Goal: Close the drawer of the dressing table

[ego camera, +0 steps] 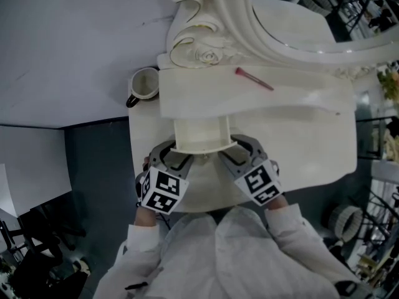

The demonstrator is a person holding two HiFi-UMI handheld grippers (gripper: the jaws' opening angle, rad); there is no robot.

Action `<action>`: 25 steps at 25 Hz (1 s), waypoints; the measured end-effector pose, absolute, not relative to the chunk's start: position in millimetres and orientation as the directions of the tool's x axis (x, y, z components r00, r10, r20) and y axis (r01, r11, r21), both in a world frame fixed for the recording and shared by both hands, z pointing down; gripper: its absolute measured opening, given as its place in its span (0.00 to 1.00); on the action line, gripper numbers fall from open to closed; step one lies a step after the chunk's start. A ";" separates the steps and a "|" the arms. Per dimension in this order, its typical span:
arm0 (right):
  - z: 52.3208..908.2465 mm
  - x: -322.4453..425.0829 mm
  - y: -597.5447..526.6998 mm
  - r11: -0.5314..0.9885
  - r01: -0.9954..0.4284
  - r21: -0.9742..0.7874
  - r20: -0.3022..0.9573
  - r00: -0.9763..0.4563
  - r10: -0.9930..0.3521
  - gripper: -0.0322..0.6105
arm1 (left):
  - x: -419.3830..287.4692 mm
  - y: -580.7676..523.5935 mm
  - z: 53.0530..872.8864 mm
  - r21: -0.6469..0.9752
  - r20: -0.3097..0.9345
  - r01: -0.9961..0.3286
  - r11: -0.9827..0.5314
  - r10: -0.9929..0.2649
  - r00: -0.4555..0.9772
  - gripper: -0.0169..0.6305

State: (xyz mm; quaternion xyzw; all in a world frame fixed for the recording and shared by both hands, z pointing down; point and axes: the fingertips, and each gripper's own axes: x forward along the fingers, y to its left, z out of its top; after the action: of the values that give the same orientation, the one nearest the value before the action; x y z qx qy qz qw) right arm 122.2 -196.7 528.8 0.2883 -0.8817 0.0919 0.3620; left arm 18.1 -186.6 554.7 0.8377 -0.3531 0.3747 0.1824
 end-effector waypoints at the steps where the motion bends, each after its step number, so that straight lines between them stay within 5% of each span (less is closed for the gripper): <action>1: 527.9 121.1 -197.7 0.818 -0.573 0.050 0.692 -0.571 -0.442 0.34 | 17.1 -187.8 554.0 0.039 0.756 -0.729 -0.683 -0.457 0.469 0.37; 25: 523.2 119.1 -202.5 0.822 -0.567 0.056 0.701 -0.564 -0.437 0.33 | 13.1 -195.7 544.6 -0.021 0.756 -0.712 -0.702 -0.477 0.448 0.37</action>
State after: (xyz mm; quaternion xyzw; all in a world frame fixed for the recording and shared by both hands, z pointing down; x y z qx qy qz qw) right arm 119.1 -202.5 523.2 0.2852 -0.8800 0.0882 0.3695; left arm 13.1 -195.7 544.6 0.8373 -0.3549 0.3872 0.1514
